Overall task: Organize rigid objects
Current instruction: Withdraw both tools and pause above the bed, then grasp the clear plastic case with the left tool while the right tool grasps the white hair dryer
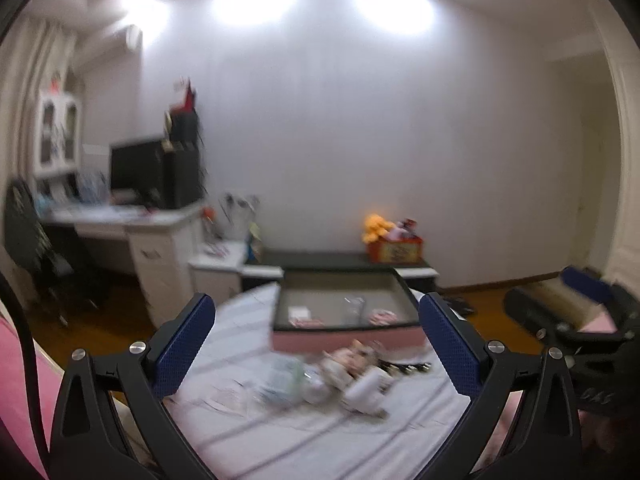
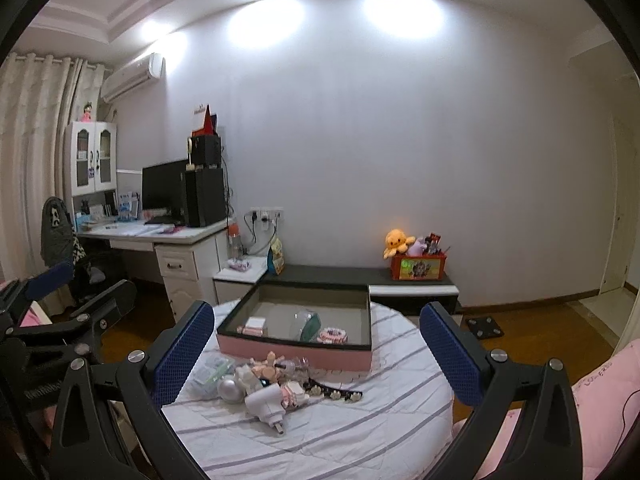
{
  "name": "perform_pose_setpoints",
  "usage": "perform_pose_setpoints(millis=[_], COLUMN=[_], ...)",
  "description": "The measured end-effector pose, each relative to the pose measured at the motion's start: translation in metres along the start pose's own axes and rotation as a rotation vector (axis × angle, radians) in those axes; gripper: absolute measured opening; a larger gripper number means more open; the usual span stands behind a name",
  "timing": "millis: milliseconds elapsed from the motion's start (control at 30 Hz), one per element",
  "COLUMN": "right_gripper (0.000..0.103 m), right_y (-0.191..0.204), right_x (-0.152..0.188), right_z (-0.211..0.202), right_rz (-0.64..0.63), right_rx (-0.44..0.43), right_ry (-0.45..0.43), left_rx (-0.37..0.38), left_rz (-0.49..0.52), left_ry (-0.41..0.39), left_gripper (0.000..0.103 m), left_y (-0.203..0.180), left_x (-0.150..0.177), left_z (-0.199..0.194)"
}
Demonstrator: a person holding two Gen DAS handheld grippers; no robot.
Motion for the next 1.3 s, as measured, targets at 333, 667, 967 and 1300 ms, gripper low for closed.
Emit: perform_pose_setpoints(millis=[333, 667, 967, 1300], right_gripper=[0.103, 0.103, 0.073, 0.058], right_y=[0.022, 0.073, 0.097, 0.058], right_x=[0.080, 0.157, 0.164, 0.168], right_z=[0.082, 0.164, 0.182, 0.162], right_rz=[-0.071, -0.100, -0.159, -0.125], right_rx=[0.013, -0.046, -0.107, -0.116], right_ry=[0.256, 0.480, 0.505, 0.495], left_rx=[-0.086, -0.127, -0.129, -0.133], left_rz=[-0.086, -0.134, -0.152, -0.151], left_ry=[0.252, 0.400, 0.438, 0.493], left_gripper=[0.103, 0.103, 0.103, 0.103], left_y=[0.064, 0.097, 0.109, 0.118], left_x=[0.090, 0.140, 0.149, 0.155], left_z=[0.063, 0.105, 0.130, 0.163])
Point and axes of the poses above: each gripper's, at about its wrist camera, not at the fingertips, and z roughly the way its jaws point, y to its left, x to its underside, the point moved 4 cm from there along z, roughly the way its jaws point, and after that the axes turned 14 degrees about x, right-handed, at the moved point
